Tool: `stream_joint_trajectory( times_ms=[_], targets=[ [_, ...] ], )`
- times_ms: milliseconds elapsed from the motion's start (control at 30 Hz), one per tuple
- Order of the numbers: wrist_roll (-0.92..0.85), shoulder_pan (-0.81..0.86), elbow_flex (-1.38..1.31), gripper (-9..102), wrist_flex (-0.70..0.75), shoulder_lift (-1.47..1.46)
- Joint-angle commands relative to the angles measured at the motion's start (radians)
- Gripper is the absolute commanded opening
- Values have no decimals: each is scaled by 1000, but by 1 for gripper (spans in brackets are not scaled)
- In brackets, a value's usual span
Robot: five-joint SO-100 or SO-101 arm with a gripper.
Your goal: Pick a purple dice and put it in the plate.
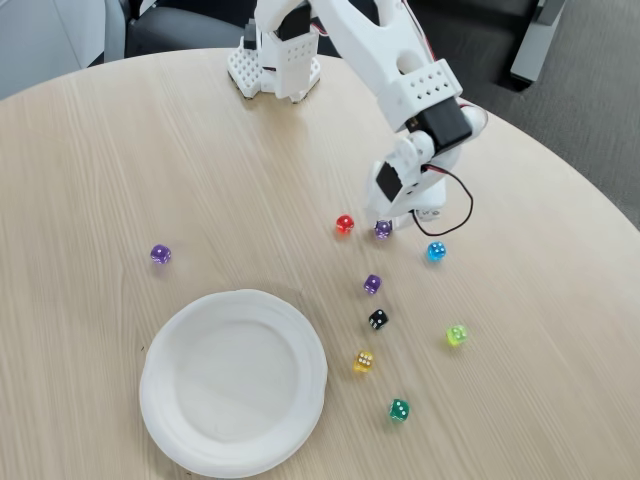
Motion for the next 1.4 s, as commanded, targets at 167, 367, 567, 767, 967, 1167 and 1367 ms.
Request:
stream_joint_trajectory(
  times_ms=[167,367,567,767,967,1167,1367],
  targets=[
    [18,6,-15,0,-3,52],
    [54,11,-32,0,-3,152],
    [81,11,-32,0,6,298],
    [71,46,-18,0,-3,448],
    [-18,186,-17,0,-3,581],
    [-100,291,-15,0,-3,667],
    [-187,377,-14,0,-5,664]
  ],
)
